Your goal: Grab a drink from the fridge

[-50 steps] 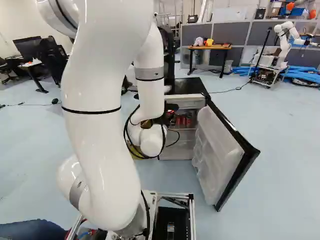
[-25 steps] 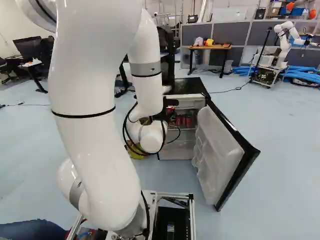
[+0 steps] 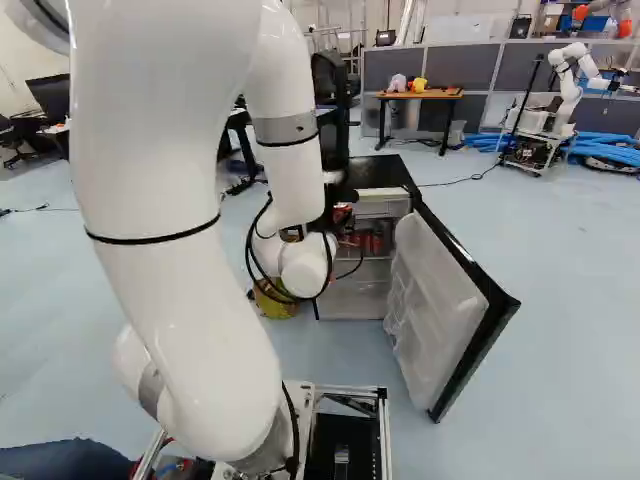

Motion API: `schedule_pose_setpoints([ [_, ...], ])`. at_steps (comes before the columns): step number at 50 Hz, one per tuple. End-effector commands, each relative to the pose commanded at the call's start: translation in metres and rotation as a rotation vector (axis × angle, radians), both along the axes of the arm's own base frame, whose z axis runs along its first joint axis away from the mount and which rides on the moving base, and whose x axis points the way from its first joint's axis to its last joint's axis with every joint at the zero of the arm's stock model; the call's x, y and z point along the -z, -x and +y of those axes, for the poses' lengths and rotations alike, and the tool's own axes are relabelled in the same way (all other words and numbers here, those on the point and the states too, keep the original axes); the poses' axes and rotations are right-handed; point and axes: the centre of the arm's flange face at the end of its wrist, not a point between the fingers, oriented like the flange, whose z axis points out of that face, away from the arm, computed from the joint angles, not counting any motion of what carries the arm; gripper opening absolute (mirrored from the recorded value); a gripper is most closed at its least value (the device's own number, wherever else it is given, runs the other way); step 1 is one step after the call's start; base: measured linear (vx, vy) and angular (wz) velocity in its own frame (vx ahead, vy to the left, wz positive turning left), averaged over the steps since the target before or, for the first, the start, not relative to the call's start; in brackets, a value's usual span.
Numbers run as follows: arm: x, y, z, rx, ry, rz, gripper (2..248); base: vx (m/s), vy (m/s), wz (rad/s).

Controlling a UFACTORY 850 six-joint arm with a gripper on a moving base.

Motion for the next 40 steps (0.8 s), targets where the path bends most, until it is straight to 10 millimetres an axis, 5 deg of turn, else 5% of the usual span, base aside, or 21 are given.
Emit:
schedule_pose_setpoints([
  [40, -0.033, -0.016, -0.009, 0.06, 0.029, -0.059, 92, 0.0, 0.0, 0.0],
])
